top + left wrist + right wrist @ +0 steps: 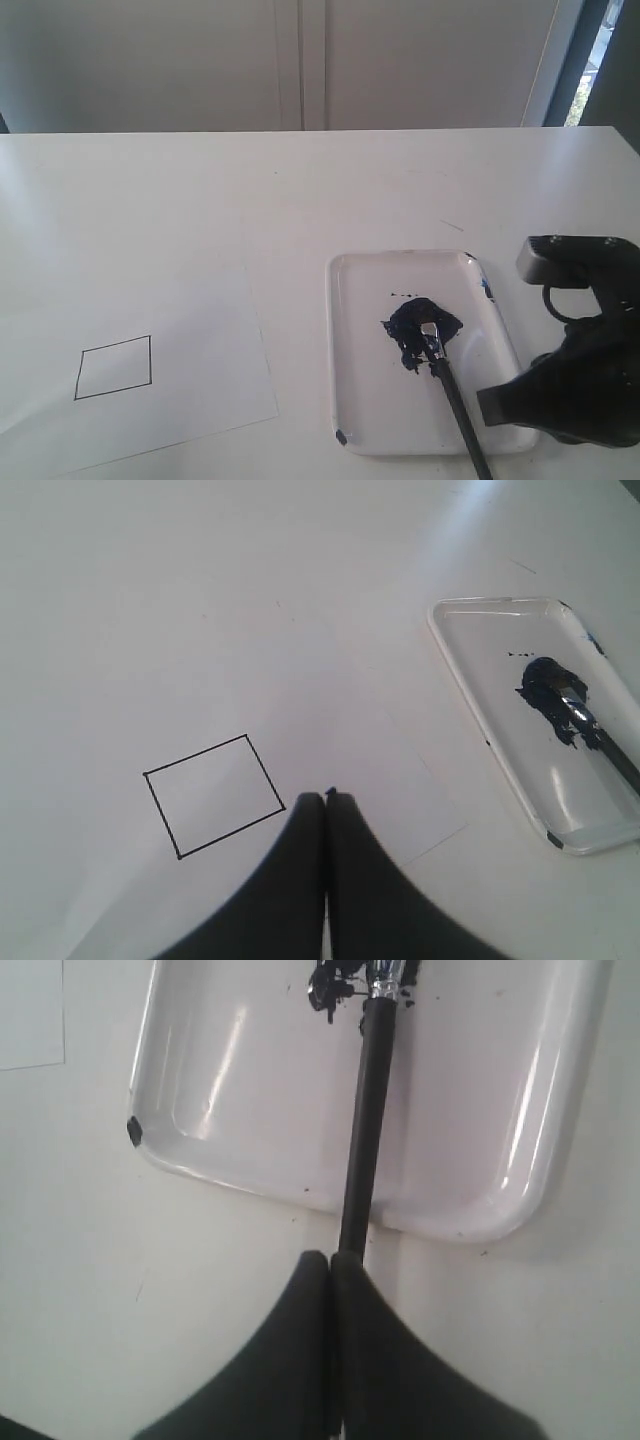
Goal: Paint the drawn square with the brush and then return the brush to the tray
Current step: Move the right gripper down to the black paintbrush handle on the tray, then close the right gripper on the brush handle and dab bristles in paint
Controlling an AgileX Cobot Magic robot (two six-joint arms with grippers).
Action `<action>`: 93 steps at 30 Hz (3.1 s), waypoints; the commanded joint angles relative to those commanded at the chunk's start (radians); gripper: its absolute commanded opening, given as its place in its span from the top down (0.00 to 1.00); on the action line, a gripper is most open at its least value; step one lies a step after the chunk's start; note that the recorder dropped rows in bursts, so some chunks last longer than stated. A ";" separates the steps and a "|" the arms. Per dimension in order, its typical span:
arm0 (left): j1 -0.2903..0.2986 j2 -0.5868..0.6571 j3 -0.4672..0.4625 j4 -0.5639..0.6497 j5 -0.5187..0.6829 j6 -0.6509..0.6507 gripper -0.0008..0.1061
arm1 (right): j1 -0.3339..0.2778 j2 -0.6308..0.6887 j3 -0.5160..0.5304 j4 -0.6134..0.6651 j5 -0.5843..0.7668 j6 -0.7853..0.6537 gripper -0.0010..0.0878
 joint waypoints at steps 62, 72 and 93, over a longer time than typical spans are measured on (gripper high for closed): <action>0.000 0.000 0.000 -0.009 -0.012 0.000 0.99 | 0.278 0.297 0.140 -0.199 -0.232 0.413 0.99; 0.000 0.000 0.000 -0.009 -0.010 0.000 0.99 | 0.278 0.223 0.080 -0.201 -0.111 0.411 0.99; 0.000 0.000 0.000 -0.009 -0.006 0.000 0.99 | 0.276 0.205 -0.032 -0.446 0.170 0.456 0.99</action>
